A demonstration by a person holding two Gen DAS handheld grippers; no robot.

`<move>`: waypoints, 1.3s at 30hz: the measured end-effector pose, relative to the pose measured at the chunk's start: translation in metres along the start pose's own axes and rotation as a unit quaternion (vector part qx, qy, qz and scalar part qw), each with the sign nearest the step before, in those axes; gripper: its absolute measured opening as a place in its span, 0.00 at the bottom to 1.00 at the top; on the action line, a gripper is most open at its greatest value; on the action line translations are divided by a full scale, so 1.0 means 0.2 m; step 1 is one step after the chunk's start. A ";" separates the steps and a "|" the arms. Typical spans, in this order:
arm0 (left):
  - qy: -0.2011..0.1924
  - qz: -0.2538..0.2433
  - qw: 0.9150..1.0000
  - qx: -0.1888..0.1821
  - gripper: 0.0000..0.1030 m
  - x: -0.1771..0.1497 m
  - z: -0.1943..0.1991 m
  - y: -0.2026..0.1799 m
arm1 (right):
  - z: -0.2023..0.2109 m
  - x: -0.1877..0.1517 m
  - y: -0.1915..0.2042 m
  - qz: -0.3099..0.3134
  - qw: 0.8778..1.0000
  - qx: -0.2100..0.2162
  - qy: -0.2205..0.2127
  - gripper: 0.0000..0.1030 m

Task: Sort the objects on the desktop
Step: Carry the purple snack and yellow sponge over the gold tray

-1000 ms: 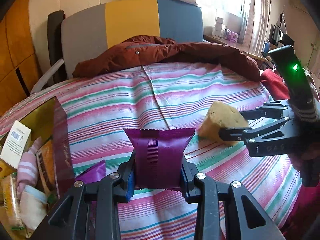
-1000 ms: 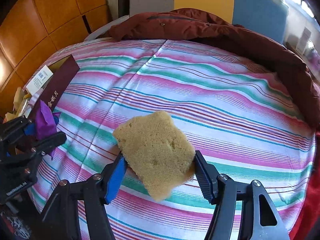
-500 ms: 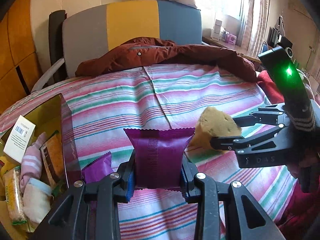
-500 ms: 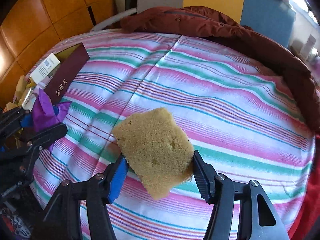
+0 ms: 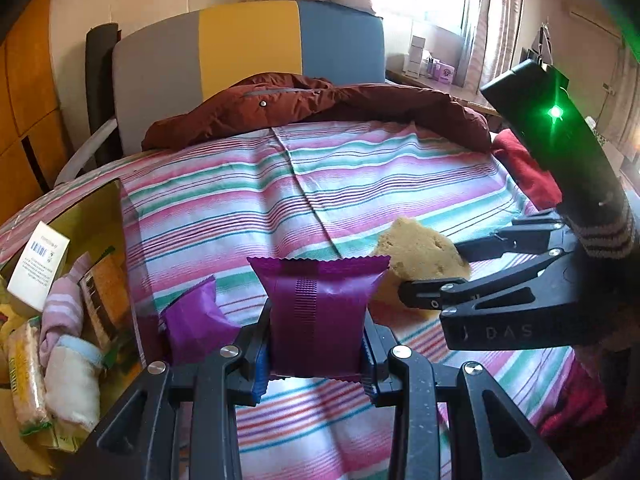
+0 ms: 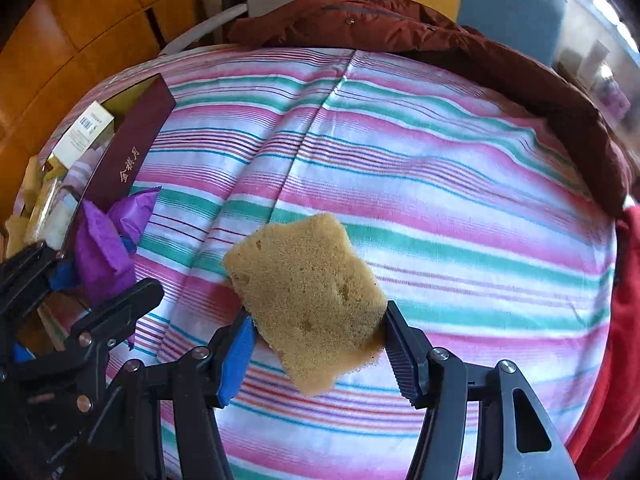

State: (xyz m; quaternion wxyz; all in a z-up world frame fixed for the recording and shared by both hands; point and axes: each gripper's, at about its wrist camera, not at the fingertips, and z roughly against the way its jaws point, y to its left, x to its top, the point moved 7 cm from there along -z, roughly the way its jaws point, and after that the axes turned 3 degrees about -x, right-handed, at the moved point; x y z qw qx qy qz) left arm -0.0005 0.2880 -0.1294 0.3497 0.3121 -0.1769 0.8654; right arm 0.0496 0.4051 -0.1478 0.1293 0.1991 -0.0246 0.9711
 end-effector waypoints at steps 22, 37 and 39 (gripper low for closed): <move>-0.025 0.003 1.000 0.001 0.34 -0.03 0.14 0.05 | 0.09 -0.21 0.01 -0.148 0.988 0.014 -0.043 0.71; -0.021 0.000 1.000 -0.007 0.34 -0.05 0.14 0.04 | 0.14 0.03 0.10 -0.022 0.996 0.012 -0.085 0.84; -0.020 0.000 1.000 -0.007 0.34 -0.05 0.13 0.04 | 0.08 0.04 0.12 -0.004 0.998 0.006 -0.066 0.83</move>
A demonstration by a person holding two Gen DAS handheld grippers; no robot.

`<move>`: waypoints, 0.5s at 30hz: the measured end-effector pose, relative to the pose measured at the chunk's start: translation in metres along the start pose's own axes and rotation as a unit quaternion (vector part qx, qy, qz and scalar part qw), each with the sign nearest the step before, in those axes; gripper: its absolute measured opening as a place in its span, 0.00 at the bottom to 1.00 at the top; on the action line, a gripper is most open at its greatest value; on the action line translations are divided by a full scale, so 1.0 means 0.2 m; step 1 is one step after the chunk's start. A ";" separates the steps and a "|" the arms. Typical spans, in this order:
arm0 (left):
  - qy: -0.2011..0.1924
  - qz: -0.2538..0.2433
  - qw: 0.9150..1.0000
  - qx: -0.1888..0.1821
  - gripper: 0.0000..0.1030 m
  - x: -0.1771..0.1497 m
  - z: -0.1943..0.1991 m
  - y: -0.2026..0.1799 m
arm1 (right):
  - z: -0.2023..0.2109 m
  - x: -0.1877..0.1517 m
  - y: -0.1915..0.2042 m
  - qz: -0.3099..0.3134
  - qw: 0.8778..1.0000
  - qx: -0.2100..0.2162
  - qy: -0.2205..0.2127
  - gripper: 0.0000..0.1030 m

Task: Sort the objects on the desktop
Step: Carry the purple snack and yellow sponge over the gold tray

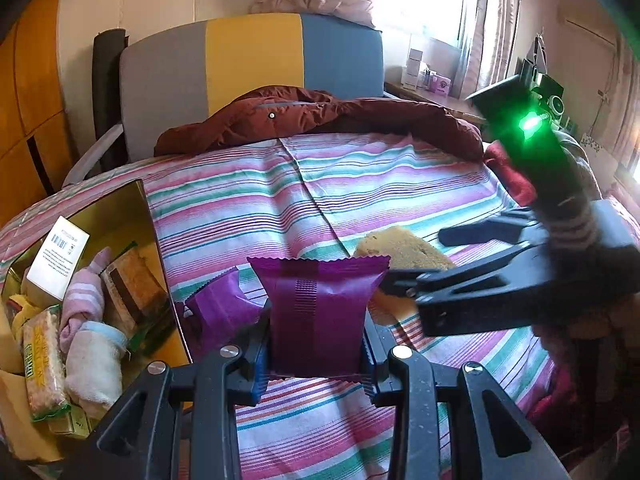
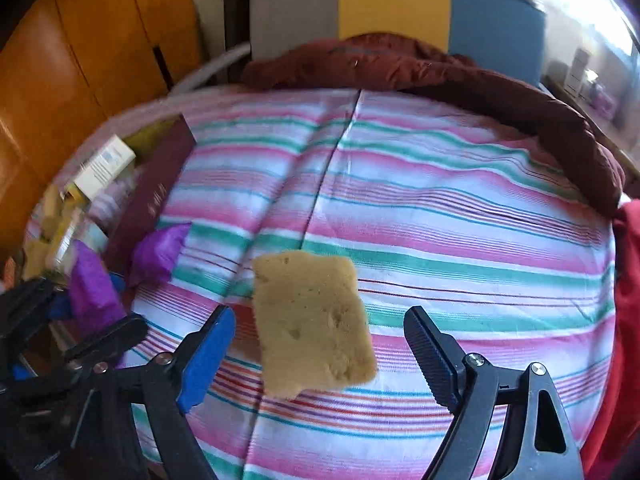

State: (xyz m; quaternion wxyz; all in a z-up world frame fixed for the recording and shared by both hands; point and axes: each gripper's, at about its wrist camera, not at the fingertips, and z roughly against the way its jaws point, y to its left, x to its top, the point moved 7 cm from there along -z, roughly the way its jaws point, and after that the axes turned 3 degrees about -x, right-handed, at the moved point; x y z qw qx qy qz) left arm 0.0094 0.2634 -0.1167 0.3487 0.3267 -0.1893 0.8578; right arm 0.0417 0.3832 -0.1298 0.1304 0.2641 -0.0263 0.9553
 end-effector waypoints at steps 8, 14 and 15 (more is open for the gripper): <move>-0.005 0.005 1.000 0.008 0.34 0.02 0.02 0.02 | -0.09 -0.05 0.01 -0.008 1.000 -0.006 0.019 0.53; -0.020 0.016 1.000 0.017 0.34 0.05 0.10 0.06 | 0.00 -0.04 0.02 -0.044 0.999 0.002 -0.003 0.53; -0.022 0.018 0.999 0.019 0.34 0.05 0.11 0.07 | 0.01 -0.03 0.03 -0.047 0.999 0.003 -0.008 0.53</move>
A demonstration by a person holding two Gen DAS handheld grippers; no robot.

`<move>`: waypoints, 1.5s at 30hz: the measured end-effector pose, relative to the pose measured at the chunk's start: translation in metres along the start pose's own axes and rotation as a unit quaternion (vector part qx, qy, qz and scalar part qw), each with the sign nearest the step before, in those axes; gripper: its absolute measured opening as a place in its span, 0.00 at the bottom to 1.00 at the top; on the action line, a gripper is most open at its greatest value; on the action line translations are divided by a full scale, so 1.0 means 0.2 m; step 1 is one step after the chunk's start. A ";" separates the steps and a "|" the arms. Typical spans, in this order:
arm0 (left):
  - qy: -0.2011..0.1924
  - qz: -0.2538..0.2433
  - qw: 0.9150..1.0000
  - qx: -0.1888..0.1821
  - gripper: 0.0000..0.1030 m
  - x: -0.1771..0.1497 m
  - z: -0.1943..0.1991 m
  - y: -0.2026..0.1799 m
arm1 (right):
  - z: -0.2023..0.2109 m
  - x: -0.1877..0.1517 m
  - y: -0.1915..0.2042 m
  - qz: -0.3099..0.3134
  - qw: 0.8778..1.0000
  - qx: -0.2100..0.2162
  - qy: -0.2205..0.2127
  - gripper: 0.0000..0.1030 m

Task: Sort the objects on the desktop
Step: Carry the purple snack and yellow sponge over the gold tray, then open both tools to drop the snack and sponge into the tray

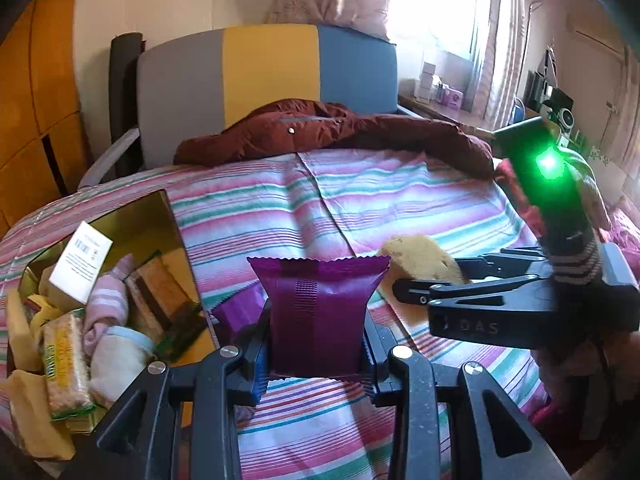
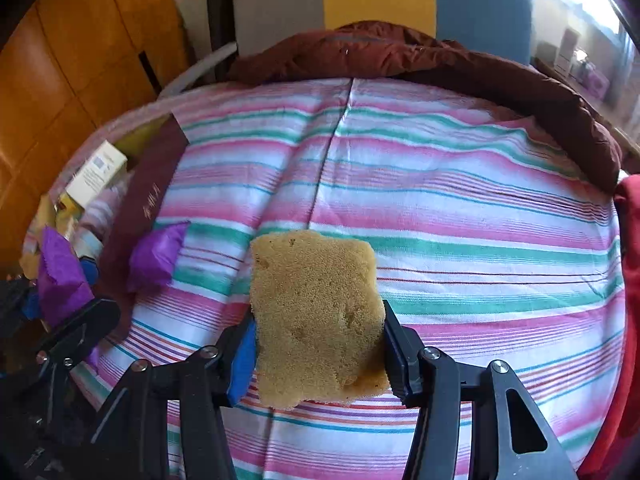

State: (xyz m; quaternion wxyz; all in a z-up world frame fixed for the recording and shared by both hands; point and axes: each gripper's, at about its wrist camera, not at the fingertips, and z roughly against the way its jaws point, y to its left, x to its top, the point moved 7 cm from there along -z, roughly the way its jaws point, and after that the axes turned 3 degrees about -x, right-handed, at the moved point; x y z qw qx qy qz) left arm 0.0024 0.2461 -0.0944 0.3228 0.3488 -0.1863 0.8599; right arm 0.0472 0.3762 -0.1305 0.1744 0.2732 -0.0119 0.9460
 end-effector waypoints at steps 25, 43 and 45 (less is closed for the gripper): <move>-0.014 0.128 0.983 0.128 0.34 -0.11 0.24 0.73 | 0.22 0.27 0.69 0.021 0.989 0.131 -0.072 0.53; -0.005 0.201 0.966 0.163 0.35 -0.17 0.26 1.12 | -0.01 0.43 1.13 0.033 0.985 0.169 -0.030 0.54; -0.002 0.196 0.967 0.166 0.35 -0.13 0.20 1.12 | -0.06 0.45 1.14 0.026 0.985 0.170 -0.018 0.55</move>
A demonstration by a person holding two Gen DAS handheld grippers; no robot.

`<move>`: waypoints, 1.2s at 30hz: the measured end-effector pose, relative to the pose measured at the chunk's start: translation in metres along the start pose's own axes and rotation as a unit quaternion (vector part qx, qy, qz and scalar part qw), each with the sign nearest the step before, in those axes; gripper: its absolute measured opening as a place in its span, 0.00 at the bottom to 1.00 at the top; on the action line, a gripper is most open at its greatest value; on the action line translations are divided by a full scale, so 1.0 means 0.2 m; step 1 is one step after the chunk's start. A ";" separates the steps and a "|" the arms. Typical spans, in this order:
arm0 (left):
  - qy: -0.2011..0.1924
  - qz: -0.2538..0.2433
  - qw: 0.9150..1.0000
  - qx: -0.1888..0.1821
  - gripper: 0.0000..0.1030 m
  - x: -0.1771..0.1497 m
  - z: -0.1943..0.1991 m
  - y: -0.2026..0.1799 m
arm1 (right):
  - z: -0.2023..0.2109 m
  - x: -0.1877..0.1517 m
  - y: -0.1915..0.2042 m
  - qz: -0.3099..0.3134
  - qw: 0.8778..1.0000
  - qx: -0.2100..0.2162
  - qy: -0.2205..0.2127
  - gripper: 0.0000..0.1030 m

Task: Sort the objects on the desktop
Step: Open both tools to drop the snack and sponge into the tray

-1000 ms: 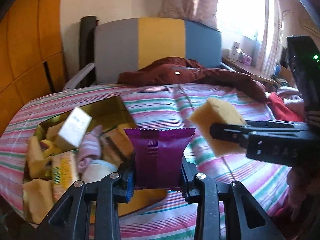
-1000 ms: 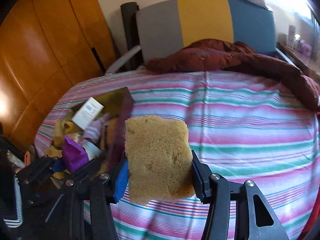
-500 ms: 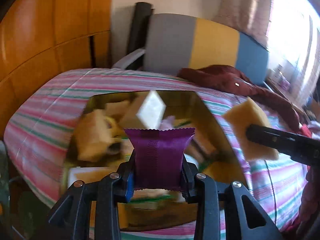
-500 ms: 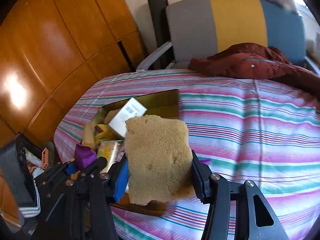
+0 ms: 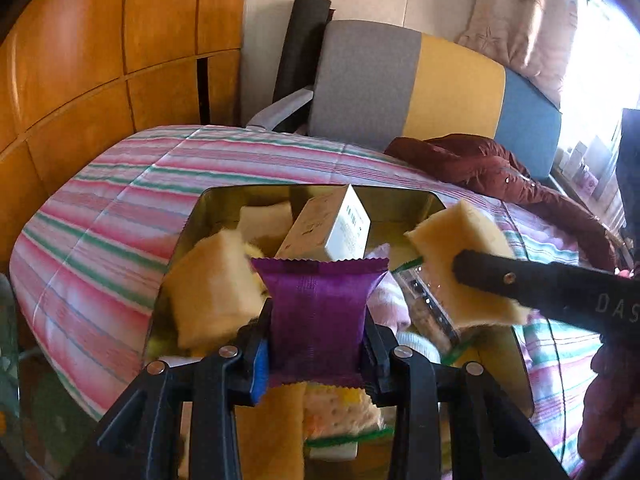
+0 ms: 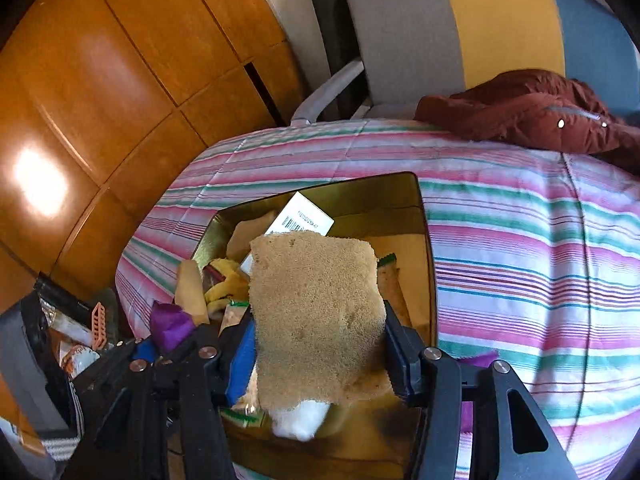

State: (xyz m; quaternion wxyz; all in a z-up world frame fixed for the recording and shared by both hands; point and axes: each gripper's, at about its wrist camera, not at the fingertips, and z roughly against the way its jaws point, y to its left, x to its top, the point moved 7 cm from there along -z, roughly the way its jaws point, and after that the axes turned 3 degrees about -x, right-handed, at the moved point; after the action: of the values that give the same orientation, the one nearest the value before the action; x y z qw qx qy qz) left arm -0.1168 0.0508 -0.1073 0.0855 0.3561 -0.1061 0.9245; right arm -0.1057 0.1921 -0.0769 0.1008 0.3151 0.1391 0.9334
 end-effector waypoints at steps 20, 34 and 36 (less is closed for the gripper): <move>0.016 0.007 1.000 -0.003 0.49 0.04 -0.15 -0.05 | -0.12 0.04 -0.06 -0.040 0.999 -0.001 0.013 0.71; -0.007 0.016 1.000 0.026 0.53 0.02 0.00 0.02 | -0.07 0.00 -0.01 -0.017 1.000 -0.013 0.001 0.73; -0.011 0.019 0.999 0.028 0.53 0.02 0.02 0.04 | -0.05 -0.01 -0.01 -0.013 1.000 -0.019 -0.002 0.74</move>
State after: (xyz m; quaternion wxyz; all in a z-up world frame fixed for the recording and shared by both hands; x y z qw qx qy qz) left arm -0.1186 0.0428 -0.1028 0.0566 0.3668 -0.0879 0.9244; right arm -0.1105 0.1907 -0.0870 0.1195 0.3136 0.1258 0.9336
